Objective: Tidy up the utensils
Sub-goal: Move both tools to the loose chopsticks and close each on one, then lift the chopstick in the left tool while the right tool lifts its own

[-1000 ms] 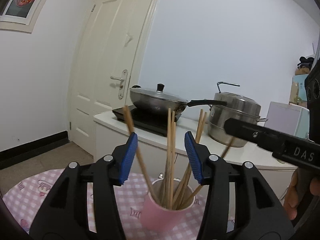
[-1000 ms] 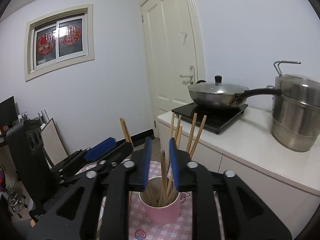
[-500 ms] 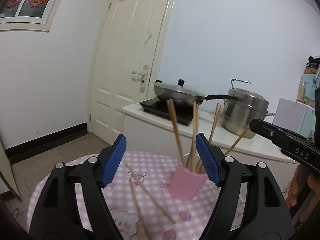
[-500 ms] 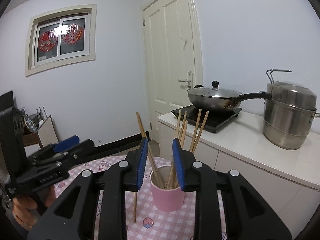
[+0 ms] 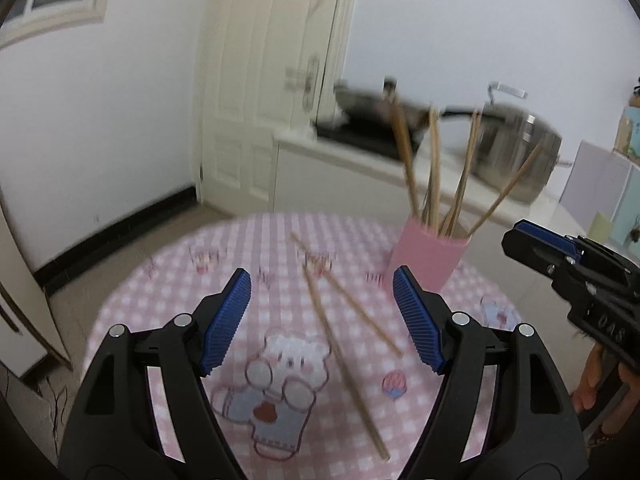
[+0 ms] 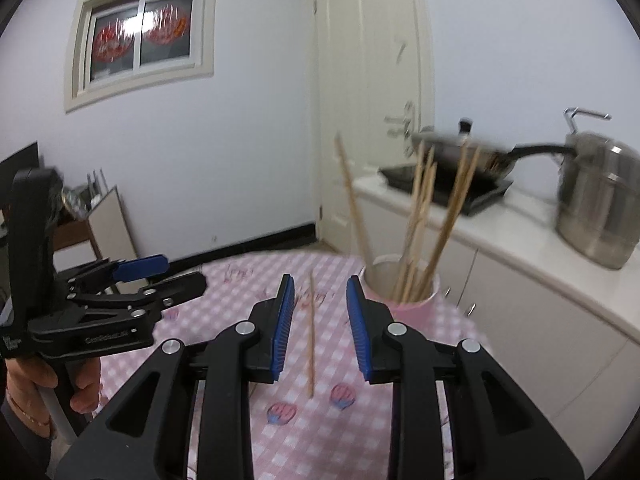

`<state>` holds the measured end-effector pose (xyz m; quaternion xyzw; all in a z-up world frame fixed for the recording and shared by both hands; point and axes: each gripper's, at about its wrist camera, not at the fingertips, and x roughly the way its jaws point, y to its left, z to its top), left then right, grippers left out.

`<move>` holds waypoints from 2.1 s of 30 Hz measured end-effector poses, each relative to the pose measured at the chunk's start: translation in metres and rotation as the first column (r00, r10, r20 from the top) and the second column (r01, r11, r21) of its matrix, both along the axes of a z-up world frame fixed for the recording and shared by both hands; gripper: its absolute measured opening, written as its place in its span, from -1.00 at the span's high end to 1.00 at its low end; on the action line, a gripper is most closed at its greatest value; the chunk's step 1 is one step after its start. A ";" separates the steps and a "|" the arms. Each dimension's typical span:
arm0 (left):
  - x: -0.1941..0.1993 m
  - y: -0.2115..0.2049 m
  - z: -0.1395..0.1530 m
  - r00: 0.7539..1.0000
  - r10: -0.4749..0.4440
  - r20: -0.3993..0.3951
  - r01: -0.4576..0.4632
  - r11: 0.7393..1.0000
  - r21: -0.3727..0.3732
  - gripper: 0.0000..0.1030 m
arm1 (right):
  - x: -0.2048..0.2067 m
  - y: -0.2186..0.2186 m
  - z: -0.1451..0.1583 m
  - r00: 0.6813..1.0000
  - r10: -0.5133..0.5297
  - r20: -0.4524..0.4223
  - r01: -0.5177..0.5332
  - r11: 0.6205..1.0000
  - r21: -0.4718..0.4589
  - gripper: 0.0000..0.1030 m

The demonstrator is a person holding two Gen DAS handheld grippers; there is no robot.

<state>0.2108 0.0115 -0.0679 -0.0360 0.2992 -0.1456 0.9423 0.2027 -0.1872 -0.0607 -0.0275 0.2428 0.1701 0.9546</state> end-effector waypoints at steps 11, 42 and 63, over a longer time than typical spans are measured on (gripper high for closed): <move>0.054 -0.020 -0.082 0.951 -0.010 -0.309 0.027 0.998 0.050 -0.41 | 0.055 0.009 -0.086 0.966 -0.019 -0.260 -0.002 0.997 -0.081 0.51; 0.063 -0.006 -0.094 0.934 0.049 -0.353 0.012 0.986 0.167 0.87 | 0.038 0.028 -0.107 0.870 0.106 -0.481 -0.190 0.973 -0.130 0.92; 0.101 0.011 -0.090 0.915 0.067 -0.398 -0.006 0.988 0.152 0.85 | 0.110 0.076 -0.103 0.884 0.081 -0.460 -0.186 0.964 -0.189 0.78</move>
